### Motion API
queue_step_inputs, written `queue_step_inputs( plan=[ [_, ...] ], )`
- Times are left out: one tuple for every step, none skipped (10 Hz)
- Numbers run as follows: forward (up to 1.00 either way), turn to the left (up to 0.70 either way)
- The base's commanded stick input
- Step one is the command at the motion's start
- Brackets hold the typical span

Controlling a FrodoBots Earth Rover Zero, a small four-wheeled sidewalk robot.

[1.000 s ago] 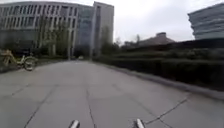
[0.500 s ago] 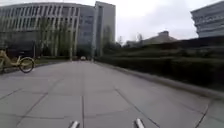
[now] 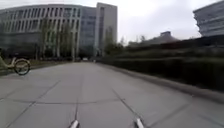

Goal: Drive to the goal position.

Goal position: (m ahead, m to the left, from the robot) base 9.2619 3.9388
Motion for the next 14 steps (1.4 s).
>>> queue_step_inputs(
  plan=[
    [0.85,0.00],
    [0.85,0.00],
    [0.85,0.00],
    [0.85,0.00],
    [0.85,0.00],
    [0.85,0.00],
    [0.85,0.00],
    [0.85,0.00],
    [0.85,0.00],
    [0.85,0.00],
    [0.85,0.00],
    [0.85,0.00],
    [0.85,0.00],
    [0.85,0.00]
  ],
)
